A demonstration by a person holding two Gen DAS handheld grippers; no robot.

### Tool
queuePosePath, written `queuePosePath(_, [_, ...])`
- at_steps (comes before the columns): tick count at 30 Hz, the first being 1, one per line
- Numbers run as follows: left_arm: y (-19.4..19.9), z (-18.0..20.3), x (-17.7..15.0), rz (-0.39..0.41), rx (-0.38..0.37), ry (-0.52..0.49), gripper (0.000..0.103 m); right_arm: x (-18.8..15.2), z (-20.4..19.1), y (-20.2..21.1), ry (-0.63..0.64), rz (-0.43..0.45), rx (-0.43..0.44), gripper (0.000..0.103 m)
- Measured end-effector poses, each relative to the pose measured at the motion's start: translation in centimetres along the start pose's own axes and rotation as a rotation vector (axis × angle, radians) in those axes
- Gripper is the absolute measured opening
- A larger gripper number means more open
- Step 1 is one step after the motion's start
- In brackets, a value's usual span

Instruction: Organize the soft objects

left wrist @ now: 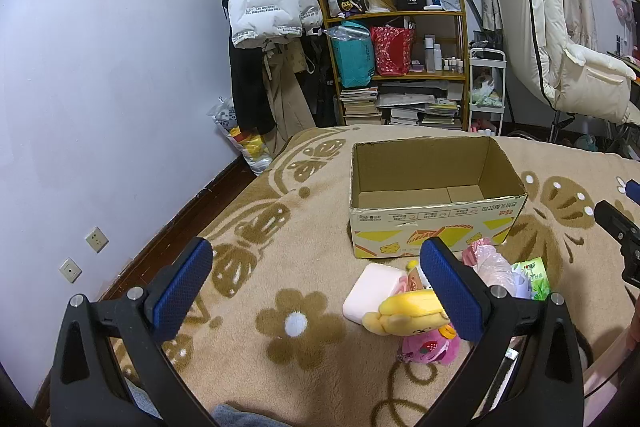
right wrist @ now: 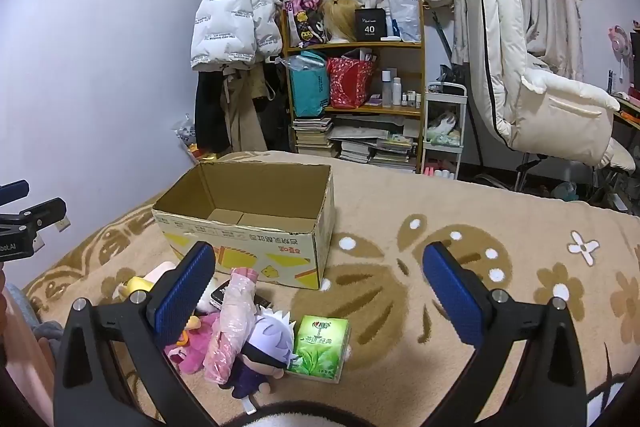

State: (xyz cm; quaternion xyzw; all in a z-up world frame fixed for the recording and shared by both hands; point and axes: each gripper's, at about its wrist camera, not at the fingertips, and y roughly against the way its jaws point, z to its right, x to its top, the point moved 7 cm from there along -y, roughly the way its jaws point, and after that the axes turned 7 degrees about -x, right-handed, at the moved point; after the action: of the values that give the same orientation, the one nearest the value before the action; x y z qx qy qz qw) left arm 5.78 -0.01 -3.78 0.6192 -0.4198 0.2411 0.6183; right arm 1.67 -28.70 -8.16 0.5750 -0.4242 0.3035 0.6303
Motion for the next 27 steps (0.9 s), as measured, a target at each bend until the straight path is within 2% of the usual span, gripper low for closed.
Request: queuePosePath(27, [0.07,-0.06,-0.02,0.0,0.007,0.0,0.103,-0.47,-0.39,0.07,0.0,-0.002,0.008,0.103])
